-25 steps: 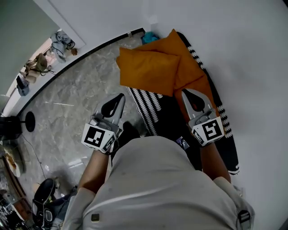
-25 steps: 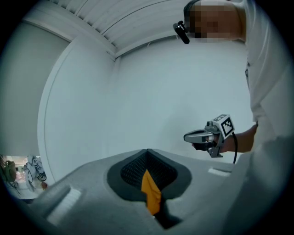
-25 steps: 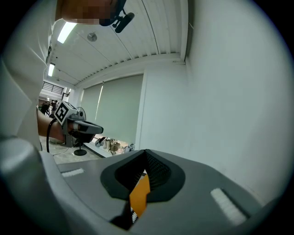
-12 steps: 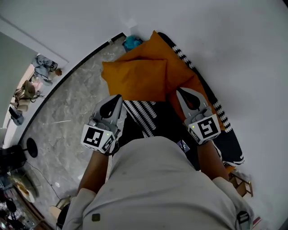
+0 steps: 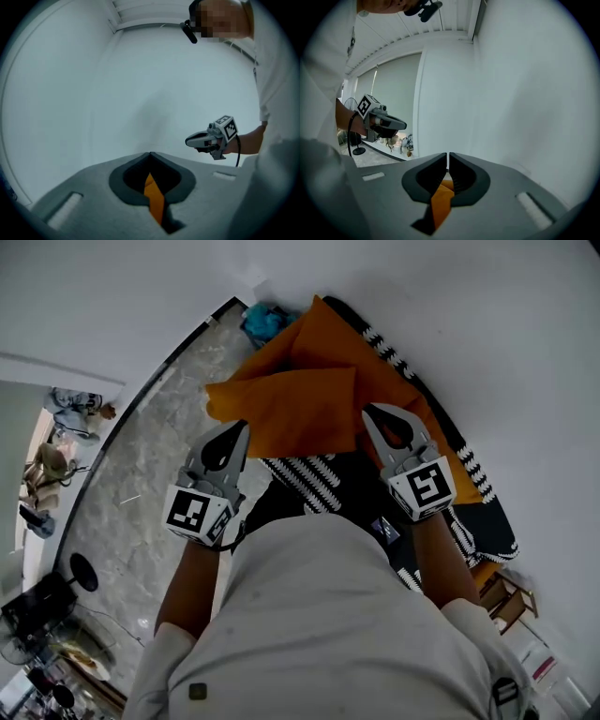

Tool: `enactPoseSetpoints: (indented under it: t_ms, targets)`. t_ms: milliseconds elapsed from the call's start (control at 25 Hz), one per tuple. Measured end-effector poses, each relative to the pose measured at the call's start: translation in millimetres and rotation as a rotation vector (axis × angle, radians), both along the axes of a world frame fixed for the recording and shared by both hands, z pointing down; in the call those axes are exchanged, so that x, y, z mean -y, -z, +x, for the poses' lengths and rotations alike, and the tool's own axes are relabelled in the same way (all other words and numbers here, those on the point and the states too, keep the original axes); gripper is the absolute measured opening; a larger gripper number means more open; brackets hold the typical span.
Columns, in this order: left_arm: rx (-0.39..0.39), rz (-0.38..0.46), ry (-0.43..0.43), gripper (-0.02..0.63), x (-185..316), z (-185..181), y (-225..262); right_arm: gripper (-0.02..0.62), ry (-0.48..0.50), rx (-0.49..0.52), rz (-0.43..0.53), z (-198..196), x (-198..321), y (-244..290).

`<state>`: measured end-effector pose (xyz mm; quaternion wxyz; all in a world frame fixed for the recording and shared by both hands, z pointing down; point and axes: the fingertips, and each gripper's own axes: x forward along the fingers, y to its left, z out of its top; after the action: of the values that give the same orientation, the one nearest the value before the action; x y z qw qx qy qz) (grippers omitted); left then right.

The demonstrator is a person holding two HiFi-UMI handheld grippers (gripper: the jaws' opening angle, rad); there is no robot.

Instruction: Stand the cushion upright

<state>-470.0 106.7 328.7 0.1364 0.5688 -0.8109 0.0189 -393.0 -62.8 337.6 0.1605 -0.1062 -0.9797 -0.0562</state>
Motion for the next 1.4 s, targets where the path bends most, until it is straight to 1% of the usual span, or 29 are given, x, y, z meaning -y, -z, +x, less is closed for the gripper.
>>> enactPoseSetpoints:
  t_ms: [240,320,480,560,720,800,920,1000,1080,1240,1400]
  targets:
    - [-0.032,-0.038,-0.069,0.005,11,-70,-26,0.056,-0.018,-0.079,0.017,-67,2,-33]
    - [-0.048,-0.054,-0.092,0.005,12,-88,-38,0.075,-0.01,-0.125,0.026,-86,2,-50]
    - [-0.08,-0.113,-0.131,0.019,16,-118,-72,0.105,0.027,-0.232,0.047,-116,2,-92]
    - [-0.111,-0.138,-0.151,0.028,19,-130,-91,0.122,0.045,-0.273,0.058,-129,4,-111]
    - [-0.226,-0.168,-0.2,0.063,24,-152,-135,0.139,0.065,-0.33,0.058,-153,6,-142]
    - [-0.243,-0.202,-0.217,0.076,24,-166,-158,0.155,0.083,-0.377,0.073,-163,7,-162]
    - [-0.245,-0.26,-0.241,0.1,24,-182,-190,0.195,0.12,-0.478,0.097,-175,9,-200]
    - [-0.229,-0.309,-0.258,0.119,23,-190,-215,0.202,0.133,-0.544,0.113,-178,14,-227]
    - [-0.227,-0.356,-0.271,0.134,21,-195,-241,0.227,0.14,-0.607,0.131,-178,20,-255]
    - [-0.263,-0.426,-0.285,0.175,21,-202,-289,0.248,0.137,-0.708,0.155,-179,32,-303]
    - [-0.283,-0.499,-0.313,0.205,22,-201,-332,0.267,0.135,-0.791,0.161,-179,41,-345]
